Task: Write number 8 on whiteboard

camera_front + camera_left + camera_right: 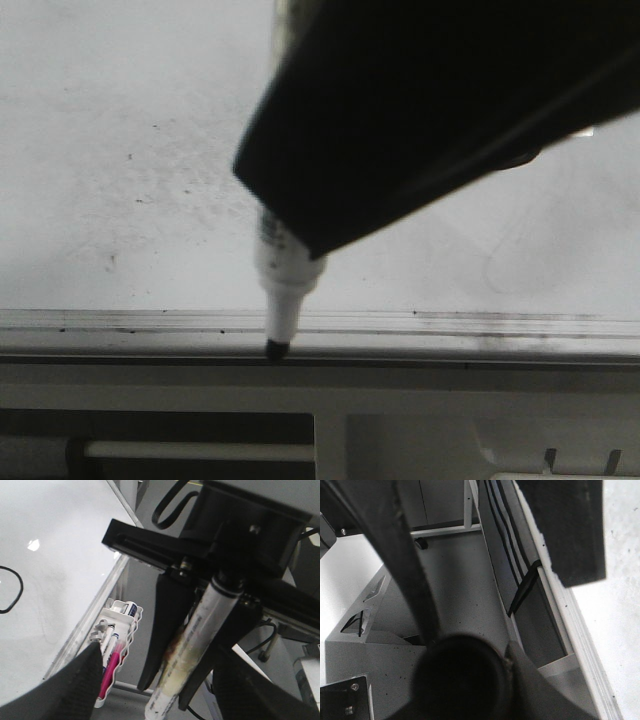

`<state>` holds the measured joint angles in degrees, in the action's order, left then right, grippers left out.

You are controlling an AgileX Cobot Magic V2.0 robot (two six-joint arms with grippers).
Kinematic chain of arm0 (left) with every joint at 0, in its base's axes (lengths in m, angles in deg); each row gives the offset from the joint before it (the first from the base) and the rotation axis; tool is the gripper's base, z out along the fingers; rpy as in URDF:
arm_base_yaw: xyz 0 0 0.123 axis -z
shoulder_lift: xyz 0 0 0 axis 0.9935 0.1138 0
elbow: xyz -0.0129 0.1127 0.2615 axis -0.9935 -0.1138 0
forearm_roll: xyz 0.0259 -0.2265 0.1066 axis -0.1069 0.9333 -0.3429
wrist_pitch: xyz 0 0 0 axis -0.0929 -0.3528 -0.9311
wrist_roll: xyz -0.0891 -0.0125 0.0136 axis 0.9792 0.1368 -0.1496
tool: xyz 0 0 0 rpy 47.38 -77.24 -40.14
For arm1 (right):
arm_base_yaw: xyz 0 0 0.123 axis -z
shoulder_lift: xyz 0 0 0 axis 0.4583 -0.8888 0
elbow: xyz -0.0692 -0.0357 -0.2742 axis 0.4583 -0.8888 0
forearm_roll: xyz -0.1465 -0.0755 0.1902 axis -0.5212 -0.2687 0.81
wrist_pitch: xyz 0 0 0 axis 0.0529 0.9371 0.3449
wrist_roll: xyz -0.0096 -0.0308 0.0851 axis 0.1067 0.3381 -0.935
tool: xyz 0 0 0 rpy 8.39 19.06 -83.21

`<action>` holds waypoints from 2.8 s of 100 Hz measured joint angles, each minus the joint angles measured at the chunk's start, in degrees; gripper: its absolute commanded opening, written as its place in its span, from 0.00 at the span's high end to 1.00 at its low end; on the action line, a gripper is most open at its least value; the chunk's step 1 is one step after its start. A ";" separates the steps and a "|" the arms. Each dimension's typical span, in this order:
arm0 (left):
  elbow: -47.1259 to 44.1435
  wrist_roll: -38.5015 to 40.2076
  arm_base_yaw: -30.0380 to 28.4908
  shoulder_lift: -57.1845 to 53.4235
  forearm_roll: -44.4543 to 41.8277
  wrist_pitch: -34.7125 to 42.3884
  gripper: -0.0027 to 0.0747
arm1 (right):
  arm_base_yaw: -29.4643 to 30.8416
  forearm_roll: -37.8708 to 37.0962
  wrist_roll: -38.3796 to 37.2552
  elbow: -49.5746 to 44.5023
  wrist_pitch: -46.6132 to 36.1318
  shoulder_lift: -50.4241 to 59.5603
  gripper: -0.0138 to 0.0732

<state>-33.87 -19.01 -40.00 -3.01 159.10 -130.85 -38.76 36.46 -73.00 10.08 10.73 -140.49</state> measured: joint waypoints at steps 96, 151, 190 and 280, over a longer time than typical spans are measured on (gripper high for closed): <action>0.19 -5.19 0.00 3.28 2.19 -3.34 0.99 | 0.00 0.78 -0.39 0.00 -1.70 -0.25 0.92; 0.19 -7.15 0.00 3.28 3.05 -2.92 0.99 | 0.00 -0.43 -0.28 0.00 -1.58 -0.25 0.58; 0.19 -6.64 0.00 3.37 5.07 -1.51 0.99 | 0.12 -6.88 0.08 0.00 -0.12 0.31 0.32; 0.19 -3.27 -3.57 3.96 11.30 23.71 0.99 | 16.80 -13.06 -2.93 0.00 9.07 24.10 0.92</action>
<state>-33.68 -22.29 -43.57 0.96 170.40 -107.13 -21.96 23.40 -75.92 10.08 19.80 -116.38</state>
